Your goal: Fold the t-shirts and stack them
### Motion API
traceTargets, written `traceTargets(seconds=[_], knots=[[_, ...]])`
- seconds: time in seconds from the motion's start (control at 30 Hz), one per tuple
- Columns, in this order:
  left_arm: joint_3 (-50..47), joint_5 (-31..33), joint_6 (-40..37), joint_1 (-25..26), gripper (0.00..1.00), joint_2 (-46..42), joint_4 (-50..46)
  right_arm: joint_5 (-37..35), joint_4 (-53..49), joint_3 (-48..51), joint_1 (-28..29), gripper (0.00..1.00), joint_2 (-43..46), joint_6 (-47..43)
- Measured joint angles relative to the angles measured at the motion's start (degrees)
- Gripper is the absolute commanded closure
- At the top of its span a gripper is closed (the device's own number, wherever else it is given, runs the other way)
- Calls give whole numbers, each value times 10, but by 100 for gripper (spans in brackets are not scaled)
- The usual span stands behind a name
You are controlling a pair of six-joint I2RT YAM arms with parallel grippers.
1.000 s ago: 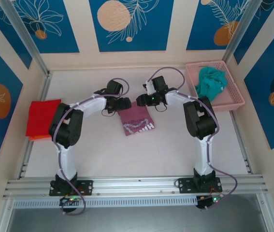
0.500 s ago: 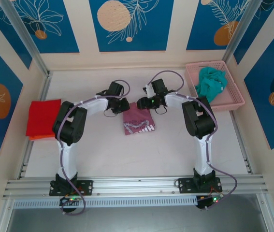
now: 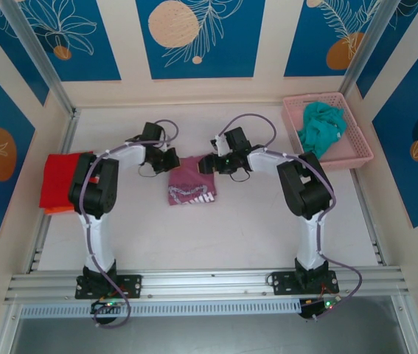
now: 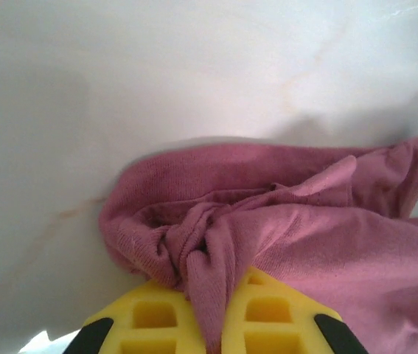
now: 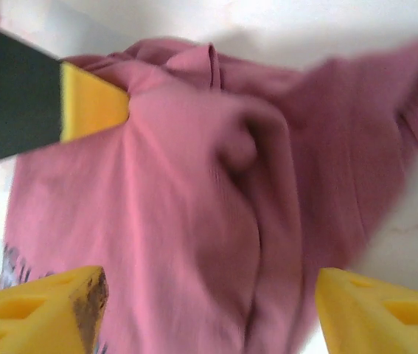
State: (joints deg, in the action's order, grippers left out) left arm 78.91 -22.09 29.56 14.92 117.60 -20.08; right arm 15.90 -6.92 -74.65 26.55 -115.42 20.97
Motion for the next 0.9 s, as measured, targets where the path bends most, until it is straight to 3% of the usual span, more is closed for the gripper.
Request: traceTargets(seconds=[0.03, 0.07, 0.23, 0.33, 0.67, 0.9], knots=[[0, -3, -17, -12, 100, -1, -13, 1, 0, 4, 0, 21, 12, 0], [2, -4, -30, -20, 94, -1, -24, 1, -1, 8, 0, 20, 30, 0], [-15, 0, -51, -31, 35, -19, -33, -3, 0, 30, 0, 19, 102, -11], [-47, 2, -40, -30, 18, -50, -27, -9, -1, 56, -2, 19, 142, -24], [-189, 16, 27, -30, 15, -211, 42, -35, -32, 65, 9, 22, 131, -19], [-280, 3, 76, -15, 22, -221, 105, -36, -43, 10, 29, 28, 37, 35]])
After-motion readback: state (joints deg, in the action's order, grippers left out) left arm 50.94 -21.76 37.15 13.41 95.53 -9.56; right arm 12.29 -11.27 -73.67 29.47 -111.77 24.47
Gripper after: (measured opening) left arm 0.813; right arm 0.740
